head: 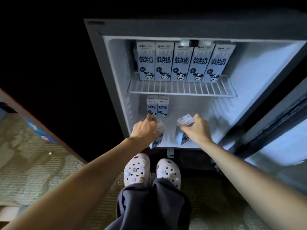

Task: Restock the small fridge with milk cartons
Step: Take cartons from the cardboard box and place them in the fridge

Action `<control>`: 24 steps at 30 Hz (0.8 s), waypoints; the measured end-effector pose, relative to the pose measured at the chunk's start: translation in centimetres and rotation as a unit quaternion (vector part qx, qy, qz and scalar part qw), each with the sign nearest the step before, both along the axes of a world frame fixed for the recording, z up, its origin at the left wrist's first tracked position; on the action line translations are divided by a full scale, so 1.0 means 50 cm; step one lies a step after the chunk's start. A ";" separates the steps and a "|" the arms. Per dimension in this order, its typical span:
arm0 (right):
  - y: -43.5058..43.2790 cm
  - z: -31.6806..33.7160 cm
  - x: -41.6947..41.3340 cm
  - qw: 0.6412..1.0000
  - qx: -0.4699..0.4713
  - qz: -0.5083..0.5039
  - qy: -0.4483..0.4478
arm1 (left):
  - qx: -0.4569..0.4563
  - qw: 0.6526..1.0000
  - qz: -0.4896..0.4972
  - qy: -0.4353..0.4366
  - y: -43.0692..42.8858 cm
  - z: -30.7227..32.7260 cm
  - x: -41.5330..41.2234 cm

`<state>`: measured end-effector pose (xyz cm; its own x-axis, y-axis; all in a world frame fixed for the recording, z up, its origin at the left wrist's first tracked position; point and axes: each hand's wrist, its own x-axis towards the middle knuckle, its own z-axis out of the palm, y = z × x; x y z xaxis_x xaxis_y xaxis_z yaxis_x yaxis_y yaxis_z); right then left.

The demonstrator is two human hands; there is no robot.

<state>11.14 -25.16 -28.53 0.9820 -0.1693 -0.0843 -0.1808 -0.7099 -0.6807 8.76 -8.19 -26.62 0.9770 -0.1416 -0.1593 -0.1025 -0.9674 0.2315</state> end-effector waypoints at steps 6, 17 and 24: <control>0.009 -0.077 0.083 0.998 0.035 -0.028 -0.034 | -0.011 1.000 0.012 0.022 -0.004 -0.066 0.081; 0.019 -0.167 0.134 0.993 0.085 -0.067 -0.056 | -0.111 0.994 0.019 0.013 0.016 -0.122 0.135; 0.045 -0.199 0.172 0.986 0.122 -0.099 -0.058 | -0.130 0.991 0.006 0.006 0.015 -0.139 0.162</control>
